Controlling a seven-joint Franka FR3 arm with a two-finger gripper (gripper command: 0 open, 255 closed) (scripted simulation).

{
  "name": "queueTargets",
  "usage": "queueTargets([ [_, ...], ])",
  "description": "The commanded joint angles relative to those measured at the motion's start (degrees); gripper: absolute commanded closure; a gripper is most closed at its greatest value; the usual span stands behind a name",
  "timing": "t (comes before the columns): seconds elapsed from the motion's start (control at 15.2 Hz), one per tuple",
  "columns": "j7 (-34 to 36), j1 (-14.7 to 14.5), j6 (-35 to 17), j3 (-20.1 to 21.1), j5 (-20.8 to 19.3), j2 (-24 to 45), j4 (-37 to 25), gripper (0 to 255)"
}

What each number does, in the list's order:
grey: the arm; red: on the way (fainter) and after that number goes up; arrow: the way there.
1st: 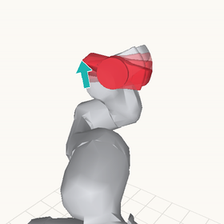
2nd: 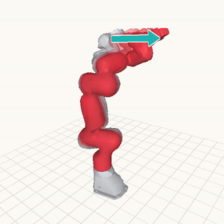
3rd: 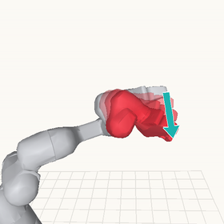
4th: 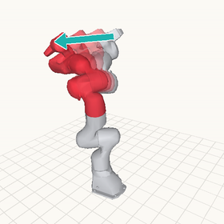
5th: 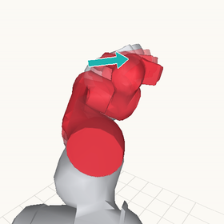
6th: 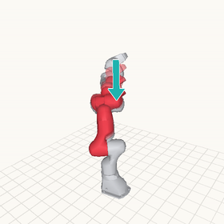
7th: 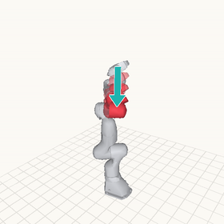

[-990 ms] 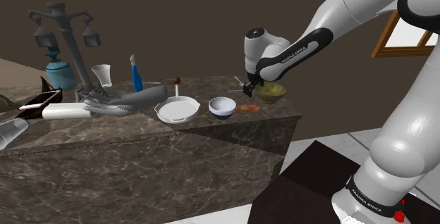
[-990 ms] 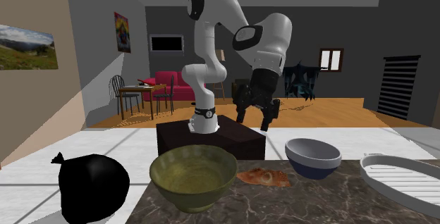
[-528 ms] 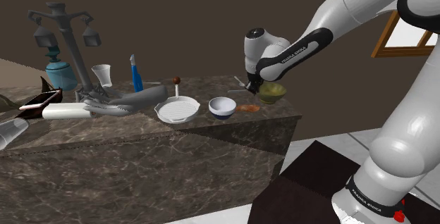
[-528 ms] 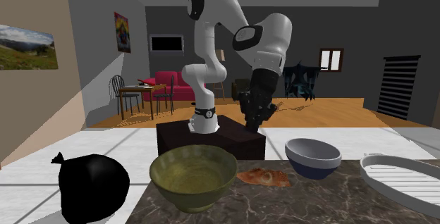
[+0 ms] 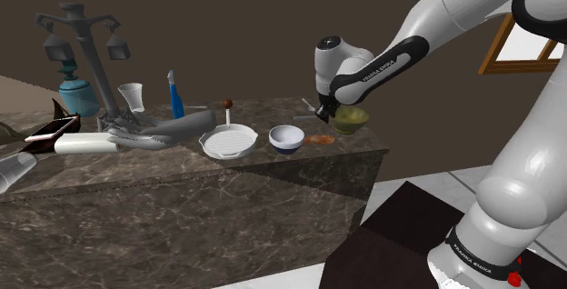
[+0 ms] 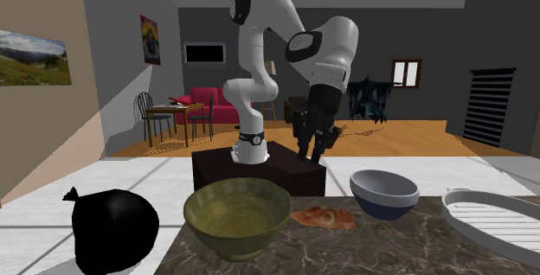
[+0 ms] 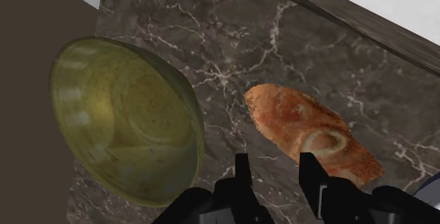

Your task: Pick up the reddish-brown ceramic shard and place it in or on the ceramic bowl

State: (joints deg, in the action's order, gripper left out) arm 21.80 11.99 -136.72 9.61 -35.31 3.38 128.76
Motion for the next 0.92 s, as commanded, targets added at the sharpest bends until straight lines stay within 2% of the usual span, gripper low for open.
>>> queueTargets([
  [0.0,-9.66,1.51,-4.18,-0.53,4.55,1.29,0.03,0],
  [0.13,-31.27,5.1,-9.37,0.31,16.64,5.06,-1.45,0],
  [0.2,-42.5,7.35,-10.1,1.78,23.3,7.42,-3.02,0],
  [0.33,-63.02,12.6,-8.03,6.15,34.55,12.94,-7.79,0],
  [0.46,-79.09,17.61,-2.53,10.86,40.87,19.47,-14.23,0],
  [0.53,-82.42,18.87,-0.78,12.16,41.62,21.31,-16.07,0],
  [0.86,-81.75,18.13,-3.76,11.98,40.6,24.18,-15.94,0],
])
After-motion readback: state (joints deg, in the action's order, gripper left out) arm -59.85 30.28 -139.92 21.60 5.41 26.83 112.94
